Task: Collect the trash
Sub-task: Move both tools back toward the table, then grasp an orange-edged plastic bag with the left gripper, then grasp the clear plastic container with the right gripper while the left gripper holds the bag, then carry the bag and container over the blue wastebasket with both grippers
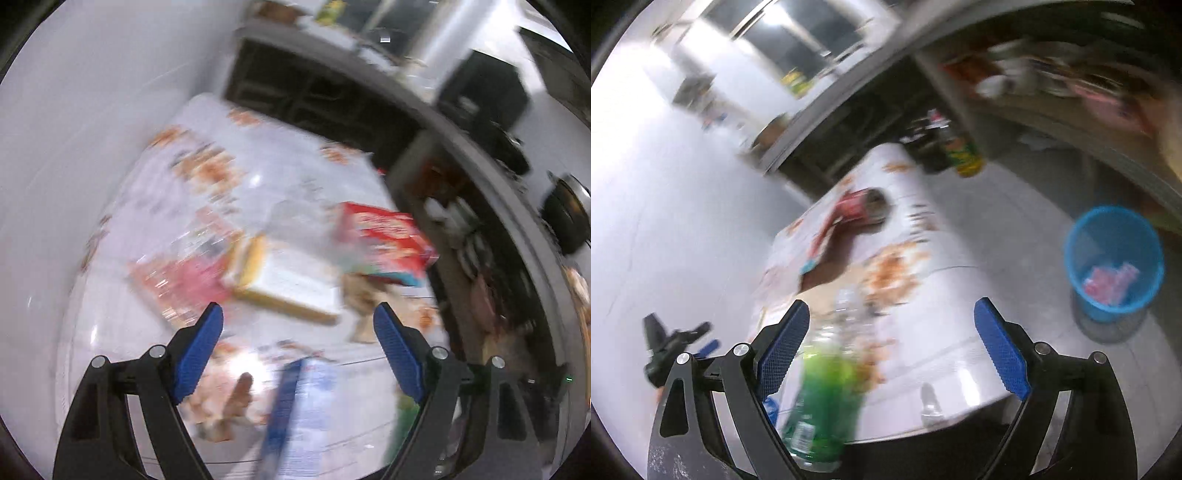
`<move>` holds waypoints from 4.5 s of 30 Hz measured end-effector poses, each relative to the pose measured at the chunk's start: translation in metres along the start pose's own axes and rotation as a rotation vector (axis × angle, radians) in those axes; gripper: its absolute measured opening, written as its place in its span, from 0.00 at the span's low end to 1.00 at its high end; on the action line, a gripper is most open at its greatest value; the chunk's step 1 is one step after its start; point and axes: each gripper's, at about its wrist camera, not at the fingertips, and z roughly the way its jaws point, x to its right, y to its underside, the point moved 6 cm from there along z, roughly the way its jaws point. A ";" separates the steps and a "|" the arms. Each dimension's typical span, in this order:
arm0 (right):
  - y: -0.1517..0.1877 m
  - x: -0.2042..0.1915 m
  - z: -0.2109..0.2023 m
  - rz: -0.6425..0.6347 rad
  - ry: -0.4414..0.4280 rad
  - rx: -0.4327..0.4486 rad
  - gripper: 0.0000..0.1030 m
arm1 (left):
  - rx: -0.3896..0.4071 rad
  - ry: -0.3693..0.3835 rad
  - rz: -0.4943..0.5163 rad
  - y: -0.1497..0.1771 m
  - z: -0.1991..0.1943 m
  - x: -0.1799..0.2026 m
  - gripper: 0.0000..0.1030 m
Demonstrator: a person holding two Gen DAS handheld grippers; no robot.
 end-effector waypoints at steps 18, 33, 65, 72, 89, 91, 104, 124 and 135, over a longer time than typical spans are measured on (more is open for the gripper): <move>0.000 -0.126 0.060 -0.245 -0.135 -0.165 0.84 | -0.045 -0.021 -0.296 0.010 0.069 -0.093 0.43; -0.009 -0.163 0.107 -0.194 -0.206 -0.258 0.82 | 0.107 -0.079 -0.213 0.000 0.046 -0.102 0.07; -0.009 -0.193 0.287 -0.123 0.092 -0.464 0.29 | 0.379 -0.132 -0.119 -0.020 -0.005 -0.099 0.05; -0.013 -0.199 0.298 -0.120 0.087 -0.462 0.29 | 0.376 -0.124 -0.126 -0.021 -0.004 -0.100 0.05; -0.026 -0.205 0.297 -0.104 0.041 -0.401 0.02 | 0.437 -0.119 -0.107 -0.027 -0.021 -0.092 0.05; -0.030 -0.208 0.288 -0.112 0.026 -0.386 0.02 | 0.446 -0.115 -0.103 -0.028 -0.025 -0.090 0.05; -0.048 -0.197 0.213 -0.088 -0.082 -0.302 0.02 | 0.490 -0.091 -0.053 -0.031 -0.050 -0.058 0.05; -0.053 0.005 -0.010 0.268 -0.076 0.010 0.02 | 0.432 0.138 0.230 -0.019 -0.054 0.112 0.05; 0.015 0.169 -0.079 0.579 0.072 0.140 0.02 | 0.010 0.347 0.589 0.034 0.055 0.324 0.06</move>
